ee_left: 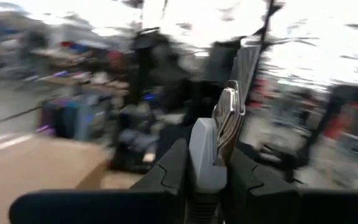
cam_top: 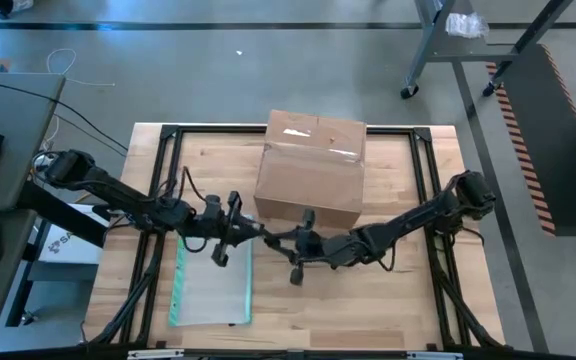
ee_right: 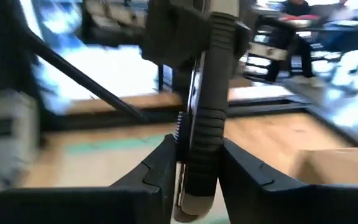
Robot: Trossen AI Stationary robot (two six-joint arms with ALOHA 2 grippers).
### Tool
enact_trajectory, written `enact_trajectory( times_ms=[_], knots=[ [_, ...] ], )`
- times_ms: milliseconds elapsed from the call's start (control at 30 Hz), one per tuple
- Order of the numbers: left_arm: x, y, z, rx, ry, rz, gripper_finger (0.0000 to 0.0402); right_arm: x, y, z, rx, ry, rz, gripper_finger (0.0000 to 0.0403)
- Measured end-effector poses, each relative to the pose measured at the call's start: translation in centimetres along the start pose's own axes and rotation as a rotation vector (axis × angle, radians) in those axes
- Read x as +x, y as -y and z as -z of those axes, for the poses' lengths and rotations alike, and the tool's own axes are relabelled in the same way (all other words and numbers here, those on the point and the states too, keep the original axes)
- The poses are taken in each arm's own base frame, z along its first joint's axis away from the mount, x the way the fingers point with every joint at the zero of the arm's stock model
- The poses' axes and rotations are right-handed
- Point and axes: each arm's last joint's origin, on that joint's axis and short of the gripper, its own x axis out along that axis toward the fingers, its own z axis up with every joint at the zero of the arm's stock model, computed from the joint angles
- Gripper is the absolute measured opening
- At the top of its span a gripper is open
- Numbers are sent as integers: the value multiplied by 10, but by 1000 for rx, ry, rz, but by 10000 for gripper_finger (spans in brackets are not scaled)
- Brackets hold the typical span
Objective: Unpack boxes
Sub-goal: Open the cardboard box using the black cutter
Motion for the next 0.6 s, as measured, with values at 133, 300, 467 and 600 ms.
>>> enact_trajectory(
  times_ms=[133, 300, 467, 600],
  knots=[
    [0, -5, 2, -50, 16, -179, 35, -12, 8, -1, -121, -79, 141, 126],
    [0, -7, 6, -61, 16, -276, 35, -14, 13, -3, -209, -101, 153, 153],
    [-1, -7, 6, -65, 19, -302, 35, -11, 16, -2, -283, -113, 209, 167],
    [-1, -7, 7, -70, 15, -302, 35, -5, 26, -8, -296, -129, 251, 169]
  ],
)
